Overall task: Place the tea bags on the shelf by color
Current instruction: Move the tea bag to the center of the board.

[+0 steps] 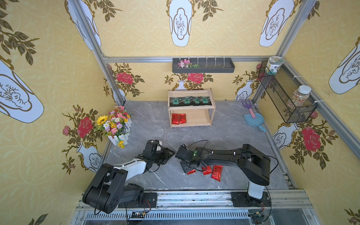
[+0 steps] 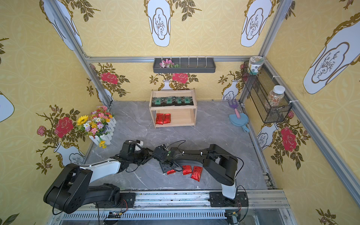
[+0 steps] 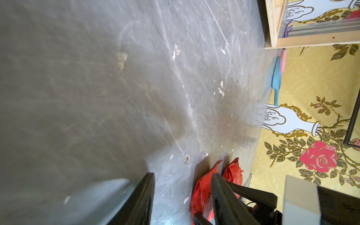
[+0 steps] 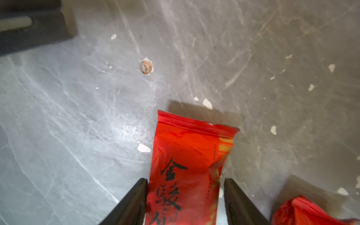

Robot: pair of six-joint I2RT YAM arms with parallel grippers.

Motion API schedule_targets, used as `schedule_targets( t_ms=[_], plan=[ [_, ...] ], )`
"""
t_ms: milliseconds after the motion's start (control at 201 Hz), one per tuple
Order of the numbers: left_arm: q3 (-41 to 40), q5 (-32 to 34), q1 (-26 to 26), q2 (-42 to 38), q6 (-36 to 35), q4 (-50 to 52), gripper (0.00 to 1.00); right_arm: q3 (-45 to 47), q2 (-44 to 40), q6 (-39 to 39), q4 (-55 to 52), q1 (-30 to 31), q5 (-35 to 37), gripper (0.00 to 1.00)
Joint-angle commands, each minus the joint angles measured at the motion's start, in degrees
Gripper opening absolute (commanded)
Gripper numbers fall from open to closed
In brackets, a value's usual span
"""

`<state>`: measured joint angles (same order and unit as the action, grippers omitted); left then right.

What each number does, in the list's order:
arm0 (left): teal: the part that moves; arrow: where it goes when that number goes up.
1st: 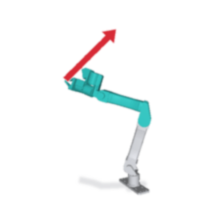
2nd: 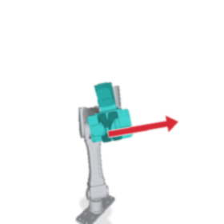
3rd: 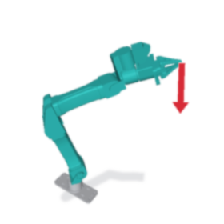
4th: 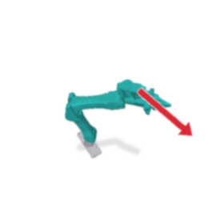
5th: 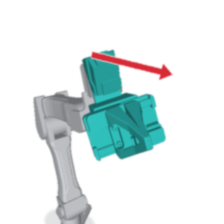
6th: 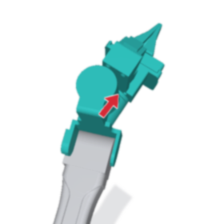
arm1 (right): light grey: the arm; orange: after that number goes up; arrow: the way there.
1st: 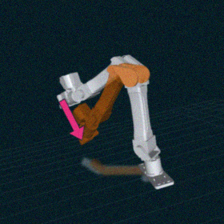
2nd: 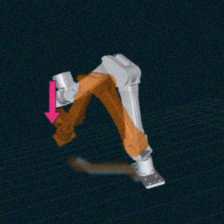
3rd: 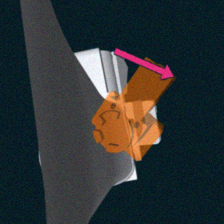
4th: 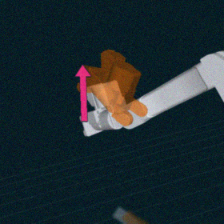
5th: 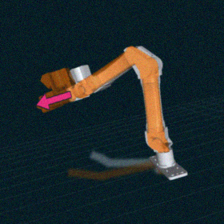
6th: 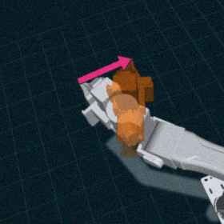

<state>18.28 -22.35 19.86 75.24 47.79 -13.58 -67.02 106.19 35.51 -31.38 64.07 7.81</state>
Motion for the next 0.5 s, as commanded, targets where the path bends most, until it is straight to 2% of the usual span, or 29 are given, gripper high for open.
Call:
schedule_targets(
  t_ms=[0,179,493],
  plan=[
    [-0.27,-0.75,-0.17,-0.21,-1.03,-0.11,0.52,-0.30,0.51,-0.95,1.35,-0.33,0.49,0.63],
    [-0.27,-0.69,-0.43,-0.28,-1.03,0.01,0.52,-0.48,0.73,-2.81,3.00,-0.92,0.40,0.59],
    [0.08,-0.59,-0.87,-0.53,-0.86,0.17,0.52,-2.85,3.09,-9.80,6.24,-2.81,-1.17,0.58]
  ],
)
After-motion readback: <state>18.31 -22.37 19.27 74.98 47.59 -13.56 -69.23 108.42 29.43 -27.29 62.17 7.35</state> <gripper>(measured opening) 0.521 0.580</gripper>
